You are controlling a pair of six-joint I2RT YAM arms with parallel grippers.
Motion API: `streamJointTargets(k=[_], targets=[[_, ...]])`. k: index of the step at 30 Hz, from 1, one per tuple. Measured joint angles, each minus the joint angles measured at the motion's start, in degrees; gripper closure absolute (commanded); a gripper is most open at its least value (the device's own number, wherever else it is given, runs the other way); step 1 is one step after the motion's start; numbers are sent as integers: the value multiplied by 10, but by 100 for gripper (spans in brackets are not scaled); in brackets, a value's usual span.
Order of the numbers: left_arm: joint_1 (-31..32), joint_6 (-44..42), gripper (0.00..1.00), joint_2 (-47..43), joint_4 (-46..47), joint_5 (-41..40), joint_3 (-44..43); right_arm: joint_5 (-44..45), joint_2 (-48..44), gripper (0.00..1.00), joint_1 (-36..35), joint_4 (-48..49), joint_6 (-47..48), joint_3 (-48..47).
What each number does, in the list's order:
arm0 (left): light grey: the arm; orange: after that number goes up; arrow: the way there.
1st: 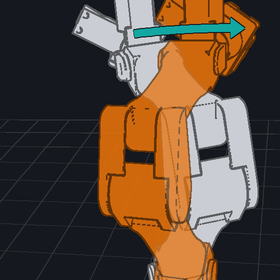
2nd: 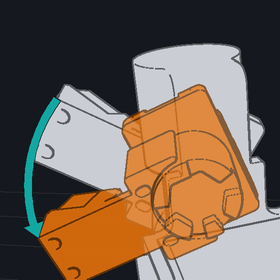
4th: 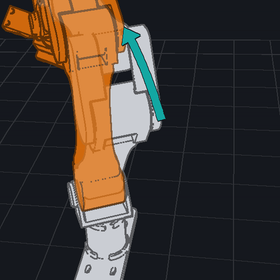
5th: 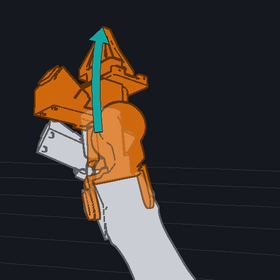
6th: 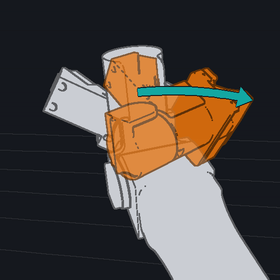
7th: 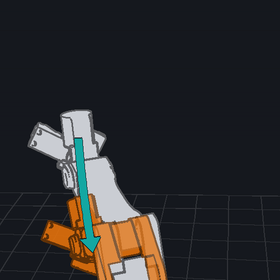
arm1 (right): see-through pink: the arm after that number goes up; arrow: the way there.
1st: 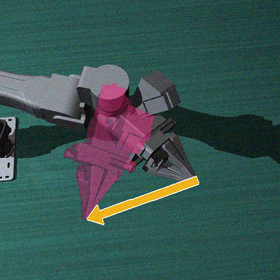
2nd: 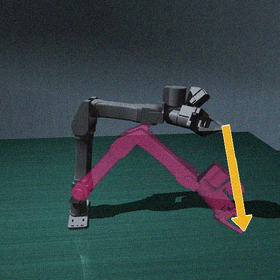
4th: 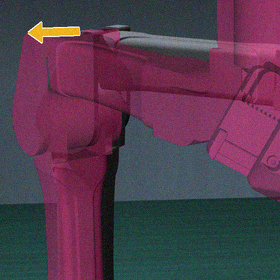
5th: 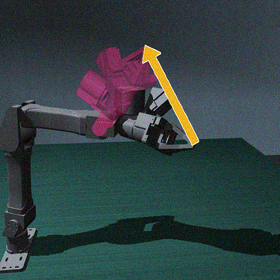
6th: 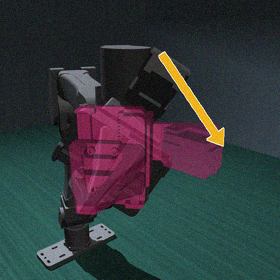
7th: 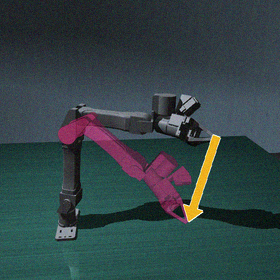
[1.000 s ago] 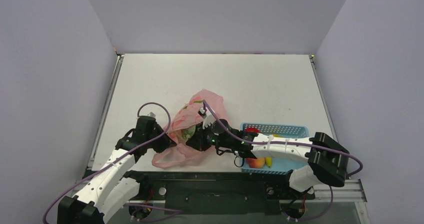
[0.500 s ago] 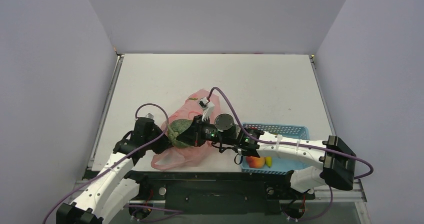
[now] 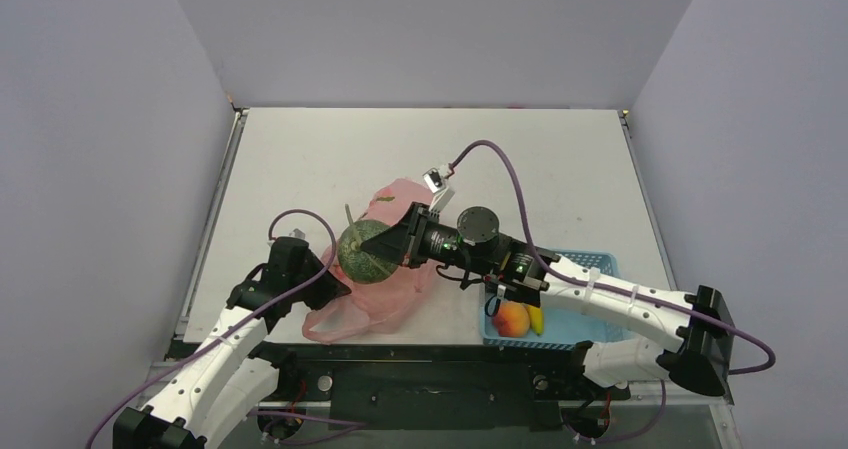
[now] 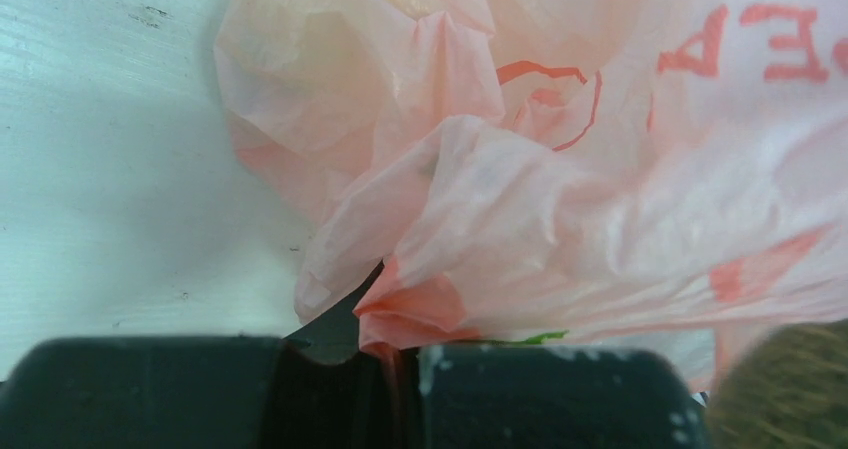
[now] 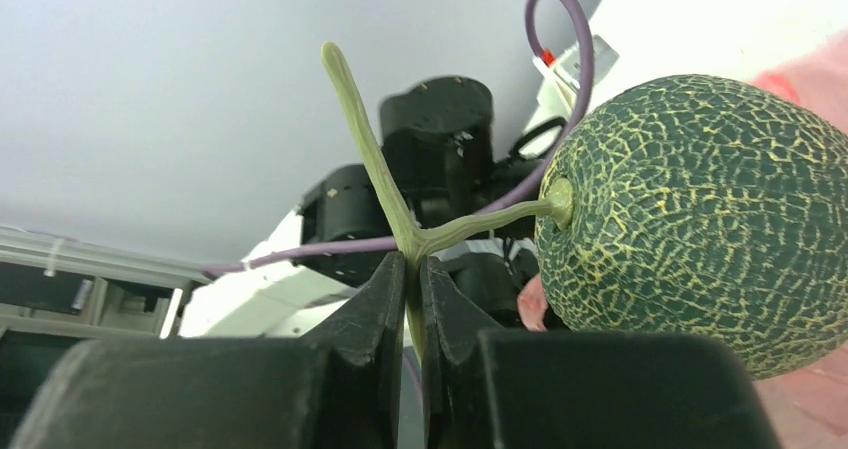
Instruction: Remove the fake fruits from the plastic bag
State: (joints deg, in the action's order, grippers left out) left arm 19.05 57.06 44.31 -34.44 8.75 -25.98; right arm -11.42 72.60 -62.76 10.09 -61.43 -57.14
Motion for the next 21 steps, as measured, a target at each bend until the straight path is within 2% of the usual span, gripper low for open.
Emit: streamJointTargets(k=[11, 16, 21], targets=[[0, 14, 100, 4, 6, -18, 22, 2, -98, 100, 53, -101, -24, -77], [0, 23, 100, 3, 8, -23, 29, 35, -177, 100, 84, -193, -2, -89], [0, 23, 100, -2, 9, -23, 29, 96, -273, 100, 164, -329, 25, -71]])
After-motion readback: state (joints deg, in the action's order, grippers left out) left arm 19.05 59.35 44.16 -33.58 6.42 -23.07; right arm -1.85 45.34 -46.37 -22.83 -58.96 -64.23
